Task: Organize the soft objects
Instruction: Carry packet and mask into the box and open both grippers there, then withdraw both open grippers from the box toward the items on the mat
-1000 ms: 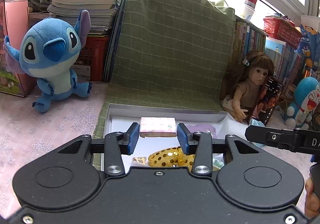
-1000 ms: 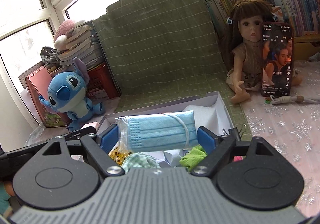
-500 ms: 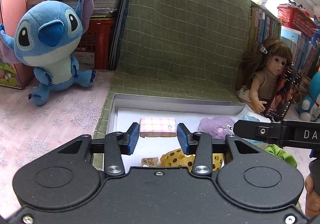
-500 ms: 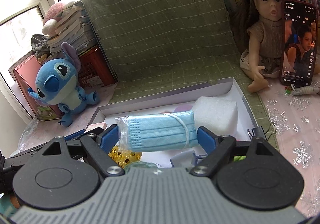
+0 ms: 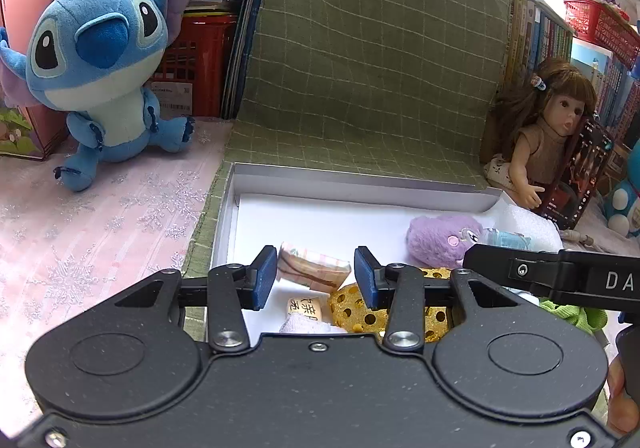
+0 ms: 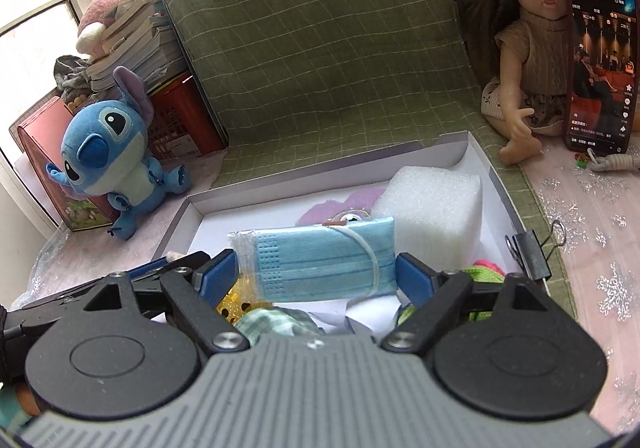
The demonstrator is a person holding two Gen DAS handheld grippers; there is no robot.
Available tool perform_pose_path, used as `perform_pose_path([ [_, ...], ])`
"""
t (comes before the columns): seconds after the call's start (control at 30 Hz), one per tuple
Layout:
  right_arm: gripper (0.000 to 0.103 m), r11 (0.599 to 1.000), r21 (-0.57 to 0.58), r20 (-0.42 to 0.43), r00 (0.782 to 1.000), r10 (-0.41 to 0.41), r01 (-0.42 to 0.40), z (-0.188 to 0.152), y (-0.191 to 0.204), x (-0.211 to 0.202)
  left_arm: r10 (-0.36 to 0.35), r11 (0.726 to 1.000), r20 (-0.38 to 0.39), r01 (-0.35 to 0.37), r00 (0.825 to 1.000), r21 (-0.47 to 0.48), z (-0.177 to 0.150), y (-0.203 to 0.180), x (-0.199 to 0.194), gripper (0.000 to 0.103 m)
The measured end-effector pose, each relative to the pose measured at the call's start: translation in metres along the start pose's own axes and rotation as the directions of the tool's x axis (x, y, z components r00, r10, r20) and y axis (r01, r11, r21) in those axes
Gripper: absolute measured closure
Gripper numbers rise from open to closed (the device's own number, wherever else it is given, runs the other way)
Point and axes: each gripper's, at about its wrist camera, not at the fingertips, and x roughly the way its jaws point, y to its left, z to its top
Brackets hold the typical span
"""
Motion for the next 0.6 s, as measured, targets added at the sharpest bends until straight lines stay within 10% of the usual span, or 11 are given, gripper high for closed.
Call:
perform_pose_path([
  [0.4, 0.015, 1.000, 0.021, 0.005, 1.000, 0.019, -0.020, -0.004, -0.003, -0.004, 0.000, 1.000, -0.006, 0.000, 1.000, 0.003, -0.004, -0.002, -0.002, 0.059],
  [0.6, 0.011, 0.999, 0.029, 0.022, 0.999, 0.045, -0.046, -0.007, -0.003, -0.015, -0.016, 1.000, 0.003, 0.016, 1.000, 0.013, -0.005, -0.004, -0.017, 0.035],
])
